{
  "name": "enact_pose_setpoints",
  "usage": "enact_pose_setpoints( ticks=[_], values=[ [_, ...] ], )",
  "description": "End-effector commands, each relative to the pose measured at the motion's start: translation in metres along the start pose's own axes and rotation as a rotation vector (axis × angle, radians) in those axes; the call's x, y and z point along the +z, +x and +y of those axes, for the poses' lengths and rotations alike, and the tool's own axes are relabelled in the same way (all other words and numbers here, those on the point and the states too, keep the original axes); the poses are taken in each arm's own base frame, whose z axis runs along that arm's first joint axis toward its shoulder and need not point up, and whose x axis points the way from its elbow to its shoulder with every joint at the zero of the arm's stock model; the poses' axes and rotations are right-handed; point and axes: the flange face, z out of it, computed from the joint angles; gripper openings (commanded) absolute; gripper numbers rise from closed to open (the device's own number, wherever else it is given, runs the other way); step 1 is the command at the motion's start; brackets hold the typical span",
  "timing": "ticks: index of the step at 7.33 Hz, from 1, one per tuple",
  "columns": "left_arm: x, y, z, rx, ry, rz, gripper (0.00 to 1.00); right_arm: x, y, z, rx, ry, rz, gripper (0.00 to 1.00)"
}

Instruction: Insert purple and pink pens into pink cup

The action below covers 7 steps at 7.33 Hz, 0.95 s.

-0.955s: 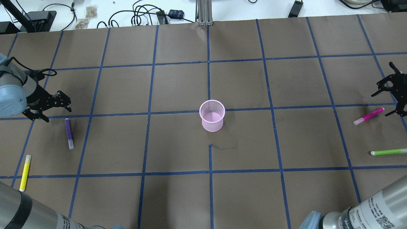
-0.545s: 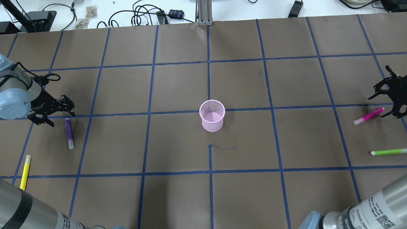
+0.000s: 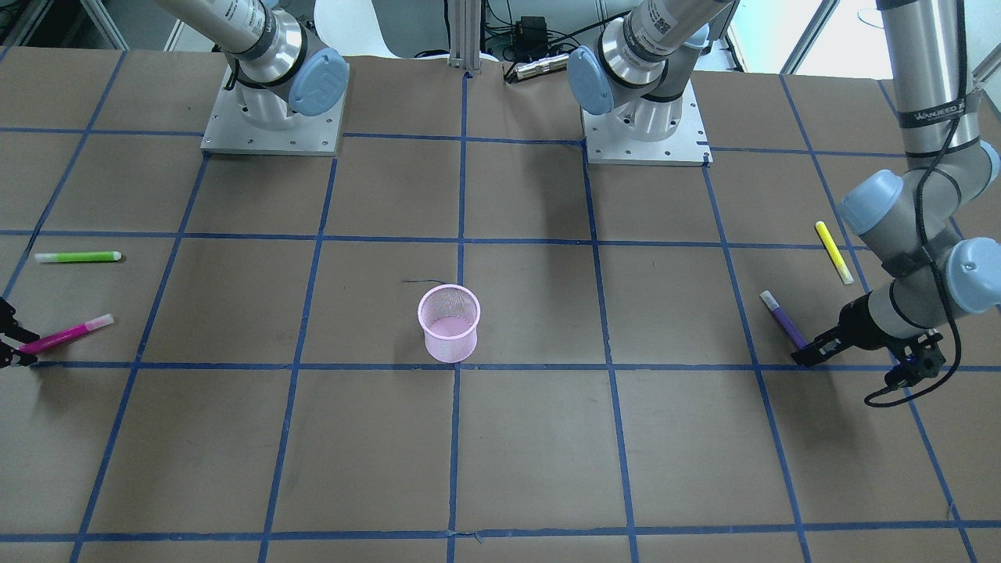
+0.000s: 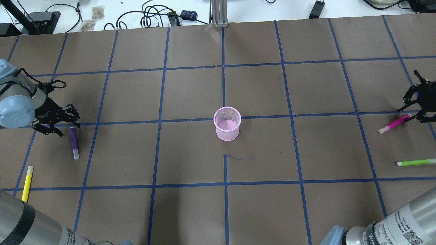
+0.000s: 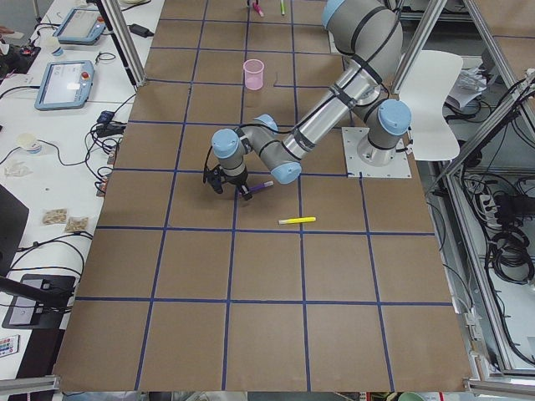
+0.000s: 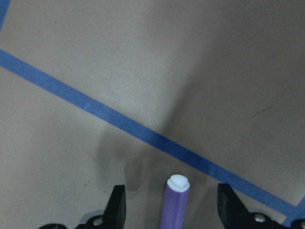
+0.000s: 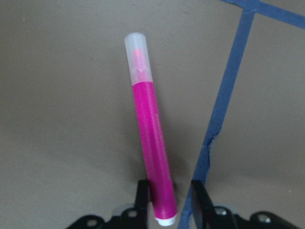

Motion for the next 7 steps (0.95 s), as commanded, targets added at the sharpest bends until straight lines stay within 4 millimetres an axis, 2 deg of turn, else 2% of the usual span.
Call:
enact_pose_setpoints(
  ticks=[1,2,4,5,6,7],
  values=[
    [0.001,0.0,0.0,-0.001,-0.002,-0.002,0.34,-0.002,0.0,0.001,0.007,-0.018,0.002,0.07],
    [0.001,0.0,0.0,-0.001,-0.01,0.0,0.0,-0.002,0.0,0.002,0.006,-0.02,0.001,0.05],
    [-0.003,0.001,0.0,0.001,-0.002,-0.001,0.0,-0.009,0.001,0.003,0.021,-0.029,-0.001,0.04],
    [-0.015,0.003,-0.003,0.006,0.027,-0.005,0.0,-0.033,0.006,-0.002,0.066,-0.087,-0.009,0.03],
    [-0.036,0.013,-0.007,0.02,0.07,-0.004,0.0,-0.077,0.012,-0.012,0.137,-0.159,0.008,0.02],
    [-0.063,0.03,-0.013,0.044,0.118,-0.013,0.0,-0.094,0.027,-0.038,0.137,-0.178,-0.006,0.02]
  ],
)
